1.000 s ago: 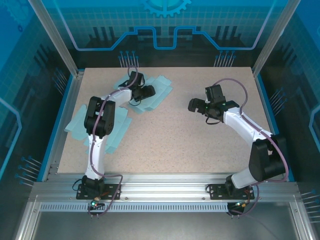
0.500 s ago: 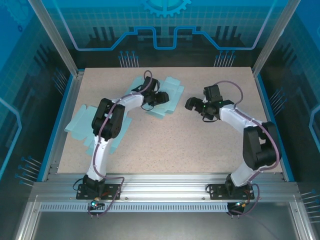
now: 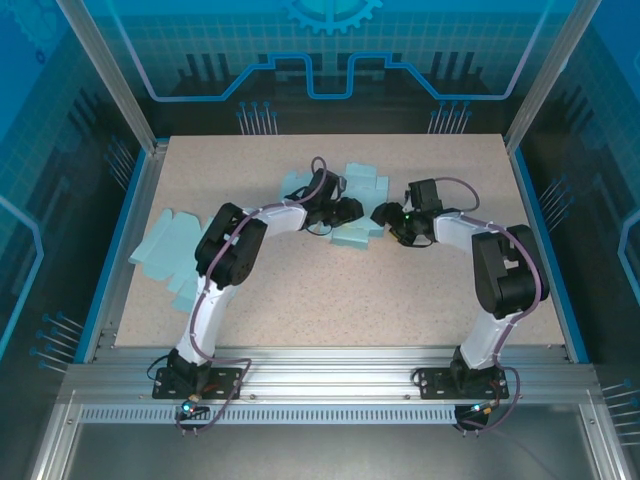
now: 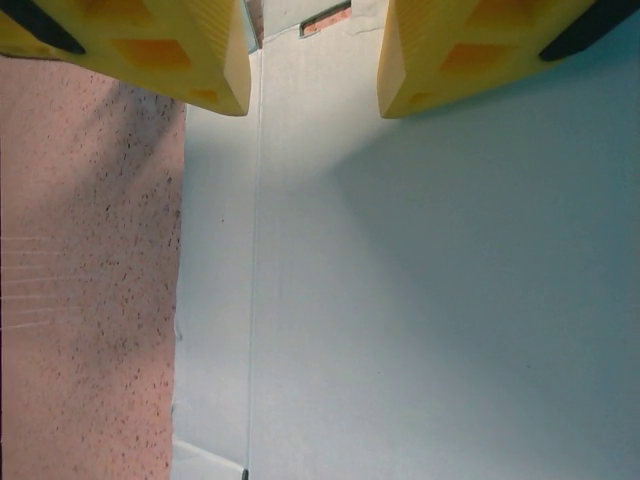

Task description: Fold the paper box

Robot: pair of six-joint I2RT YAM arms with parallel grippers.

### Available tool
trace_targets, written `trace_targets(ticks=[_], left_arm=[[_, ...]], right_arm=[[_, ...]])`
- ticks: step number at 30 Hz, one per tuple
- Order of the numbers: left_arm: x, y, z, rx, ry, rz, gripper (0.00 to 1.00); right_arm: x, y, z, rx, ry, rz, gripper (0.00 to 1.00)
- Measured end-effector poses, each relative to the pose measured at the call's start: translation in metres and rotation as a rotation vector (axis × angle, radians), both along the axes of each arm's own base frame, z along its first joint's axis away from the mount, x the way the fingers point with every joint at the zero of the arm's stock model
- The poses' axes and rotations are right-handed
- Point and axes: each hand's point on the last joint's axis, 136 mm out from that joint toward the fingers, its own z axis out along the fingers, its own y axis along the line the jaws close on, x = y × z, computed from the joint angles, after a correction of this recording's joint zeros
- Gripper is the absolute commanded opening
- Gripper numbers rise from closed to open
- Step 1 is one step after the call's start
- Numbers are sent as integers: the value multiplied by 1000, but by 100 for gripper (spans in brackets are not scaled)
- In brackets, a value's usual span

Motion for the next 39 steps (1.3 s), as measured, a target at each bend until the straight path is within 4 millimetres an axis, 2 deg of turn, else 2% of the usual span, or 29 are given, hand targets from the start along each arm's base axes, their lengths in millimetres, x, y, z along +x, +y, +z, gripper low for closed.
trace_targets(ticks=[6, 10, 16, 20, 26, 28, 31, 35, 39], left_arm=[[0, 1, 0, -26, -7, 17, 39], [0, 1, 1, -30, -12, 17, 39], [0, 1, 1, -32, -16, 17, 39], [0, 1, 1, -32, -16, 17, 39], [-1, 1, 3, -32, -17, 16, 41], [-2, 2, 4, -30, -16, 15, 45], [-5, 6, 8, -14, -20, 14, 52], [-4, 16, 28, -2, -49, 18, 60], [7, 45, 80, -12, -140, 49, 67]], right_arm=[[-19, -1, -20, 14, 69, -34, 60], [-12, 3, -21, 44, 58, -46, 51], [1, 16, -22, 73, 47, -28, 47], [-2, 25, -24, 73, 54, -11, 42], [2, 22, -30, 43, 56, -16, 23], [4, 20, -31, 20, 52, -12, 14], [8, 17, -28, -14, 28, 6, 9], [9, 8, -18, -96, -17, 50, 5], [9, -2, 18, -205, -126, 126, 3]])
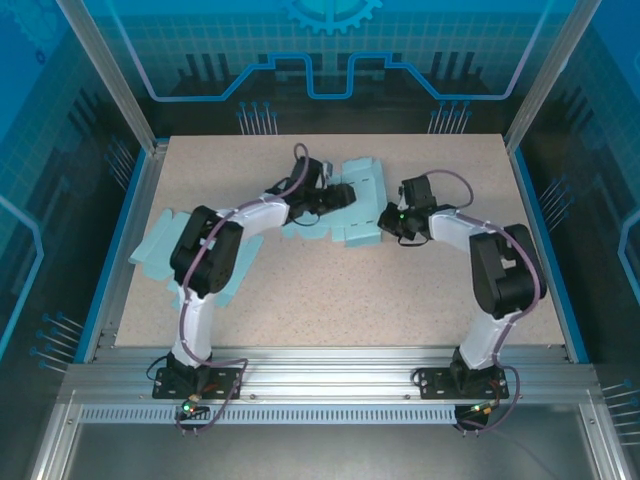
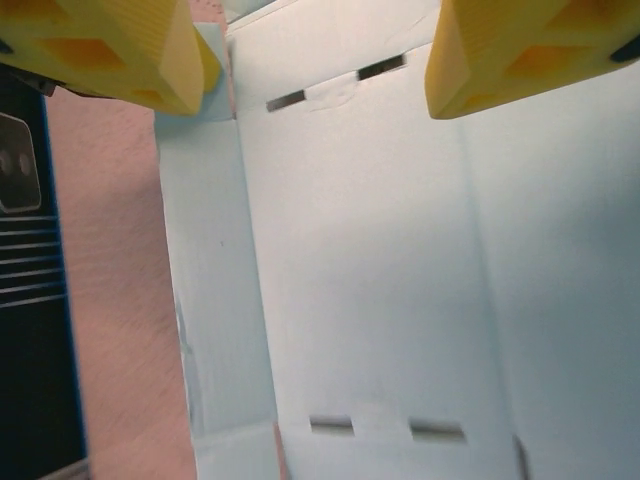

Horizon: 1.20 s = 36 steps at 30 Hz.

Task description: Fold the paper box

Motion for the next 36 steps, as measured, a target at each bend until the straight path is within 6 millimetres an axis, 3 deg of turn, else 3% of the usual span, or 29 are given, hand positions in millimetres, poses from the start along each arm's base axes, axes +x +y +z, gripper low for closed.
trace_targets(ticks=[7, 10, 14, 22, 23, 26, 29, 36], left_arm=[[18, 81, 122, -26, -276, 96, 73], [16, 109, 149, -10, -372, 108, 76], [11, 127, 163, 32, -446, 90, 79], [3, 134, 189, 90, -562, 40, 82], [2, 136, 192, 99, -581, 36, 88], [-5, 142, 202, 141, -660, 19, 92], [-14, 144, 209, 188, -744, -22, 92], [-34, 154, 246, 255, -1000, -153, 93]], right_arm=[[7, -5, 109, -159, -311, 193, 0], [1, -4, 144, -218, -411, 276, 0], [-9, 2, 168, -292, -475, 383, 0], [-39, 37, 212, -414, -542, 649, 0], [-44, 42, 219, -430, -556, 682, 0], [-58, 57, 235, -504, -602, 782, 0], [-69, 62, 241, -580, -614, 860, 0], [-78, 52, 242, -702, -597, 941, 0]])
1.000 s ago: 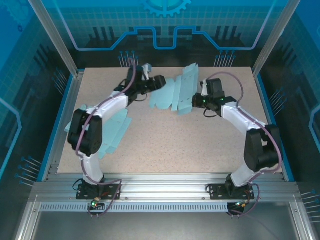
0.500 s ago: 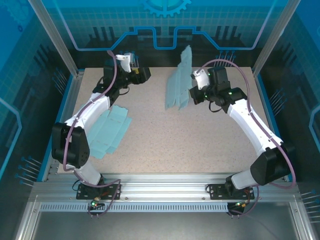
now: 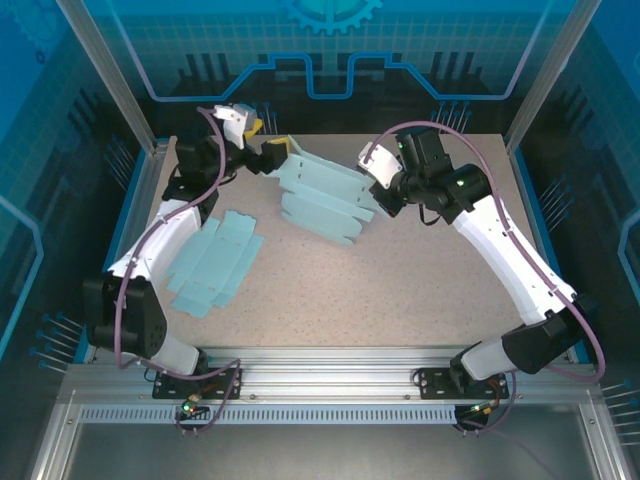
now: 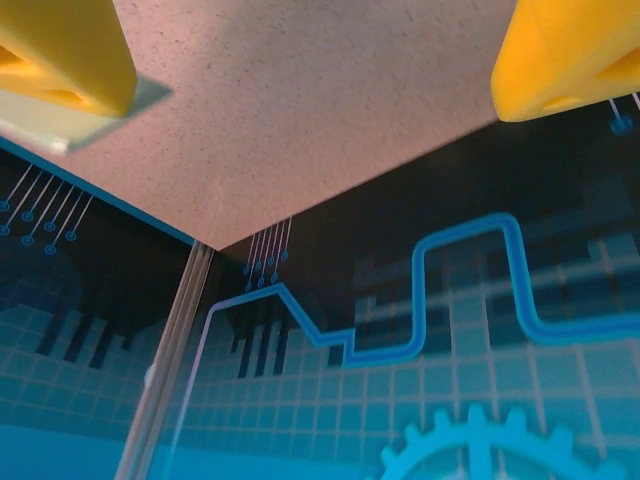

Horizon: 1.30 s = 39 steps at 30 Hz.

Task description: Fold the paper box

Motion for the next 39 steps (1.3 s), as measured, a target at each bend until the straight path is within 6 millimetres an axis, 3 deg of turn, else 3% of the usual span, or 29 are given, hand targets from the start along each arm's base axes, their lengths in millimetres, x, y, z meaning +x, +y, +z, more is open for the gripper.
trace_targets(ticks=[3, 11, 17, 20, 28, 34, 39], left_arm=[[-11, 0, 12, 70, -92, -69, 93], [-59, -26, 44, 261, -219, -354, 91], [-93, -31, 42, 321, -227, -441, 79], [-104, -42, 35, 343, -216, -476, 79], [-141, -101, -3, 428, -127, -587, 79], [-150, -123, -33, 486, -17, -531, 77], [-142, -124, -47, 525, 45, -438, 70]], right_arm=[[-4, 1, 4, -25, -15, 23, 0], [-6, -1, 8, -52, -41, 42, 0], [5, 2, 16, -63, -52, 35, 0], [9, 5, 15, -66, -45, 36, 0], [15, 7, 9, -74, -25, 25, 0], [20, 3, 5, -85, -20, -11, 0], [22, 2, 3, -92, -17, -24, 0]])
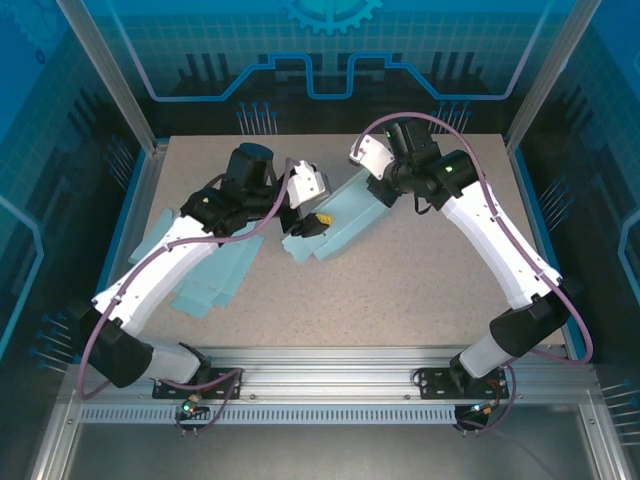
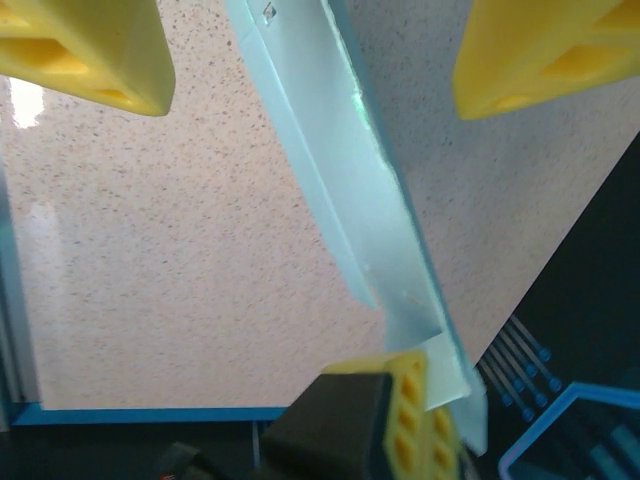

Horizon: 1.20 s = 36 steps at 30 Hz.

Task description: Fold the paper box

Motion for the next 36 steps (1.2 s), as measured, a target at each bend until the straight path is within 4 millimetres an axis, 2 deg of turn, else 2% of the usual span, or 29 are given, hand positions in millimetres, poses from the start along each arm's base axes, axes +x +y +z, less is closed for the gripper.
trace_targets(ticks=[2, 4, 9, 13, 17, 21, 23, 24, 27, 28, 30, 32, 36], left_arm=[[9, 4, -3, 15, -1, 56, 66], [21, 8, -7, 27, -10, 113, 58], [33, 12, -17, 40, -9, 177, 44], [35, 9, -20, 48, -14, 171, 20], [34, 7, -22, 62, -26, 160, 17], [35, 7, -22, 65, -33, 163, 2], [36, 7, -19, 64, -39, 164, 0], [36, 7, -18, 64, -37, 164, 0], [34, 6, -10, 61, -24, 158, 0], [32, 4, -3, 54, -22, 150, 0], [27, 2, 17, 27, -23, 131, 0], [21, 0, 41, -10, -26, 116, 0], [7, -3, 81, -72, -6, 81, 0]], right_arm=[[0, 0, 0, 0, 0, 0, 0], [0, 0, 0, 0, 0, 0, 0], [0, 0, 0, 0, 0, 1, 0], [0, 0, -1, 0, 1, 1, 0], [2, 0, -3, -3, 6, -1, 0], [3, -1, -4, -2, 10, -11, 0], [4, -3, -4, 3, 12, -20, 0], [4, -3, -3, 10, 13, -26, 5], [2, -5, 3, 42, 9, -55, 29], [1, -7, 6, 53, 5, -68, 39], [-2, -13, 16, 85, -8, -99, 51], [-8, -20, 31, 127, -31, -127, 63], [-27, -45, 75, 284, -105, -208, 80]])
